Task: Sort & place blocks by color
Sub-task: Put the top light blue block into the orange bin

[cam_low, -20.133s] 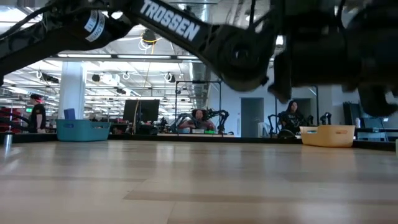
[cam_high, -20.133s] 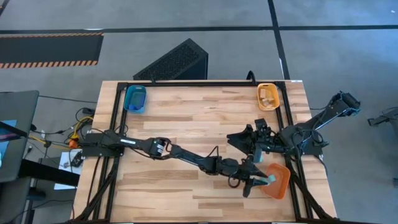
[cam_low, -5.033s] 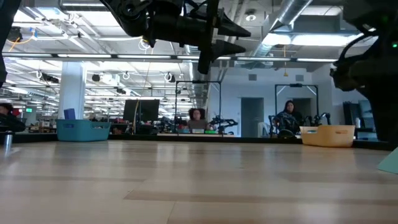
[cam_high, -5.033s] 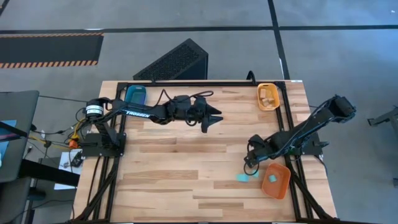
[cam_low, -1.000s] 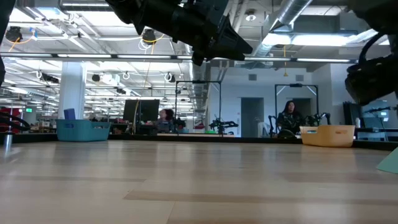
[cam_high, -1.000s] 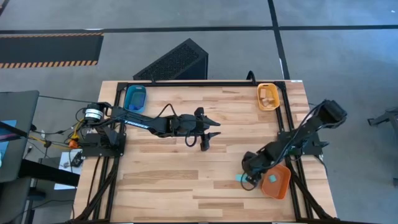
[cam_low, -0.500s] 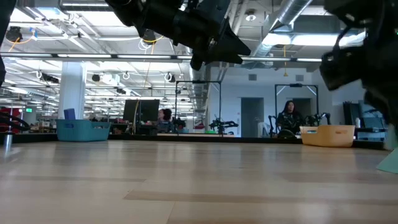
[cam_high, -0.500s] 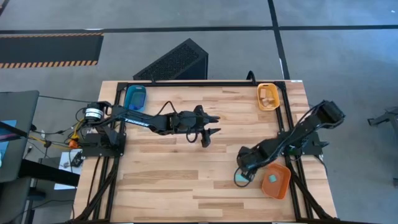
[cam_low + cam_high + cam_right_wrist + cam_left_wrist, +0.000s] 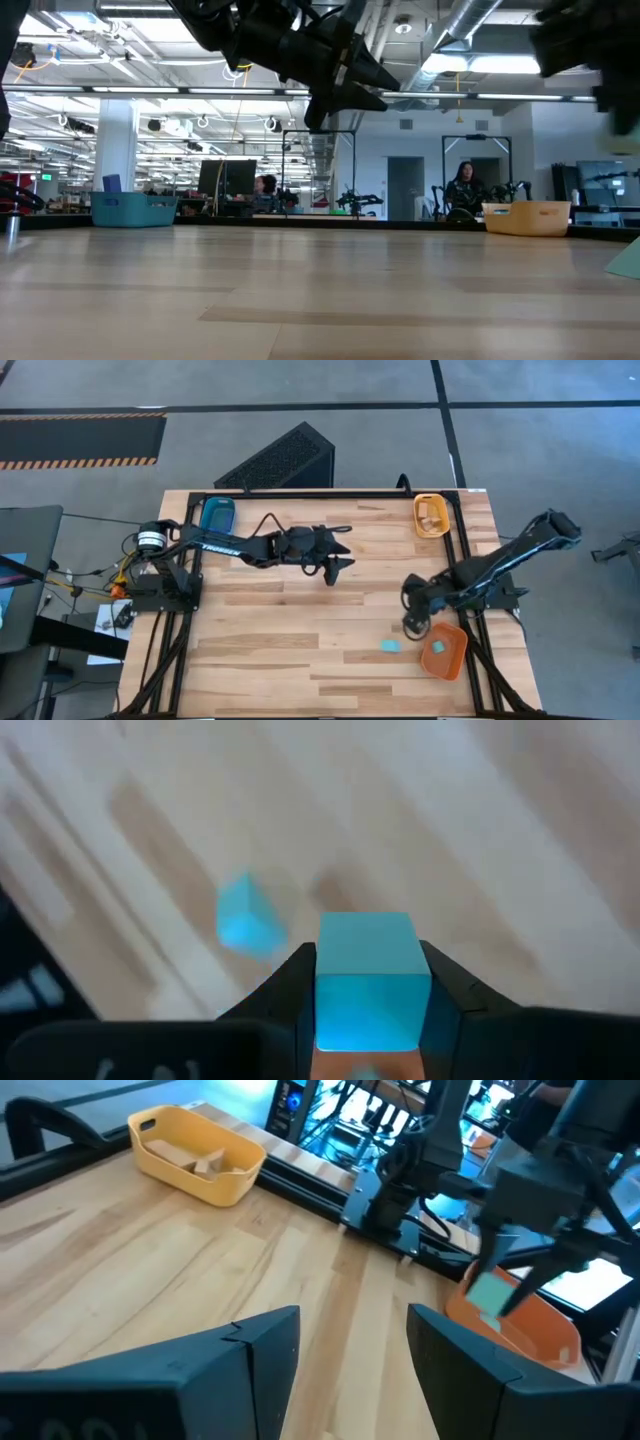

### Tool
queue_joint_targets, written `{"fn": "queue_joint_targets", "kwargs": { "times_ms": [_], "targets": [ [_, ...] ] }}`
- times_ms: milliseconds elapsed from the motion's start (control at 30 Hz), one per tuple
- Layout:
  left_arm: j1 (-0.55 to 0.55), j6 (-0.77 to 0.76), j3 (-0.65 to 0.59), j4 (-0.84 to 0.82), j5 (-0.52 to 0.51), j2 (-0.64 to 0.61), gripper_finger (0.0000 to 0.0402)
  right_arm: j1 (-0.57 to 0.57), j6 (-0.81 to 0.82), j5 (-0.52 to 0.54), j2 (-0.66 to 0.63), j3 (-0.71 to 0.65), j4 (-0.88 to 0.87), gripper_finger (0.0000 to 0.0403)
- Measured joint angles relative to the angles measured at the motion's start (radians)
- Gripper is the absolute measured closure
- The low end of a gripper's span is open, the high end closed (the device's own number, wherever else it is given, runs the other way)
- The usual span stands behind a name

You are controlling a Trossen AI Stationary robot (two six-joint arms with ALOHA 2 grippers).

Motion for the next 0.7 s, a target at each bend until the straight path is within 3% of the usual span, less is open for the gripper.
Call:
{"fn": "queue_joint_targets", "kwargs": {
  "times_ms": [267, 433, 600, 700],
  "targets": [
    [0.017, 0.001, 0.000, -0.001, -0.007, 0.000, 0.0228, 0.244, 0.144, -0.110, 0.008, -0.006, -0.040, 0.0281],
    [0.020, 0.054, 0.000, -0.001, -0.010, 0.000, 0.0228, 0.420, 0.291, -0.109, 0.052, -0.006, -0.037, 0.0281],
    [0.019, 0.078, 0.000, -0.001, -0.022, 0.000, 0.0228, 0.517, 0.453, -0.108, 0.109, -0.006, -0.039, 0.0280],
    [0.019, 0.078, 0.000, -0.001, -0.034, 0.000, 0.0228, 0.546, 0.536, -0.107, 0.148, -0.006, -0.035, 0.0234]
  ]
}}
